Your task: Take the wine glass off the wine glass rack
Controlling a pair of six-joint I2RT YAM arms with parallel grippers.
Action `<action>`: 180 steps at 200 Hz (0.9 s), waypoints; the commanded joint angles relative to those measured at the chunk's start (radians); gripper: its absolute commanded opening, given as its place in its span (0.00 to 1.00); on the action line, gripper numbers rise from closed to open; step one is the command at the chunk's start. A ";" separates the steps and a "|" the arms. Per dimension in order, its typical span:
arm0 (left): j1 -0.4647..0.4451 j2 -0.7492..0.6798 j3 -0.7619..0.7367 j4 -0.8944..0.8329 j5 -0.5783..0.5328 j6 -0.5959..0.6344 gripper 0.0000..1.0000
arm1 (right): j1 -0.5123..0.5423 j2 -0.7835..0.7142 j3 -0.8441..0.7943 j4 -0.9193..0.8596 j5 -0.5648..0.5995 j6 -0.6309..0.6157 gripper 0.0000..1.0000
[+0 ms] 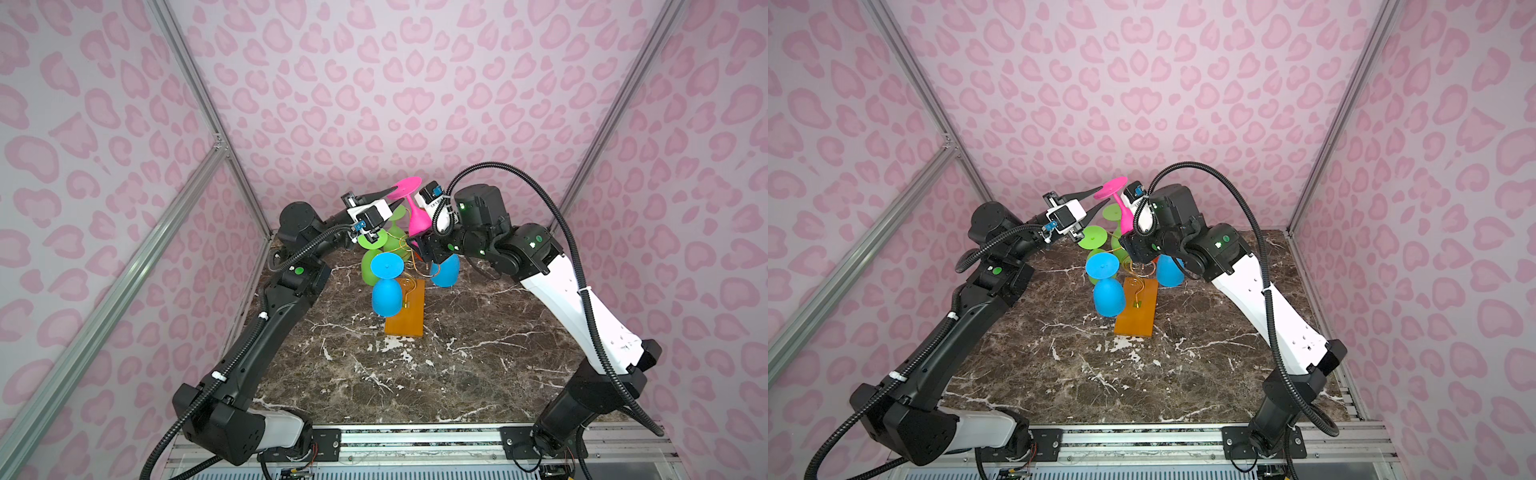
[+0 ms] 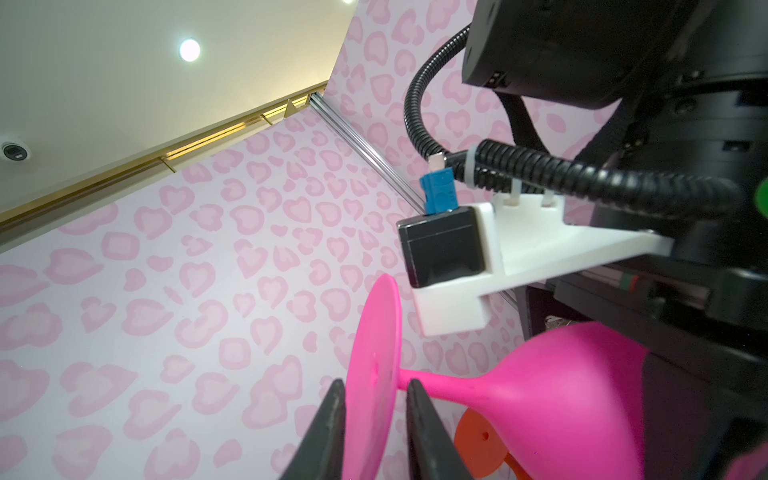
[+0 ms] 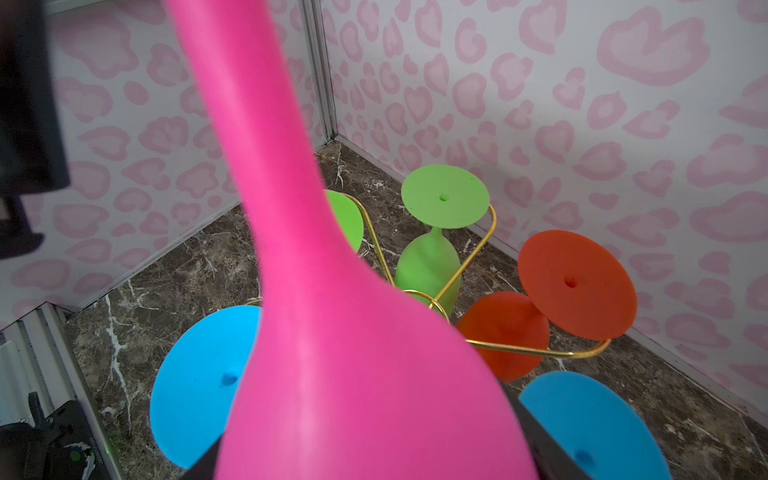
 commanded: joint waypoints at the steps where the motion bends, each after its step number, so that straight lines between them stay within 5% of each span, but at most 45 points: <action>1: -0.002 -0.006 -0.007 0.011 0.001 0.027 0.23 | 0.005 0.009 -0.005 0.002 -0.015 0.009 0.48; 48: -0.002 -0.012 -0.009 0.014 -0.031 0.040 0.03 | 0.009 0.007 -0.006 0.004 -0.026 0.017 0.51; 72: -0.002 -0.018 -0.006 0.016 -0.050 0.038 0.03 | 0.010 0.002 -0.007 0.006 -0.031 0.022 0.55; 121: 0.000 -0.017 0.002 0.008 -0.128 0.005 0.03 | 0.010 -0.050 -0.050 0.060 -0.067 0.034 0.83; 180: 0.025 -0.011 -0.001 0.007 -0.162 -0.088 0.03 | -0.005 -0.188 -0.188 0.208 -0.068 0.056 0.97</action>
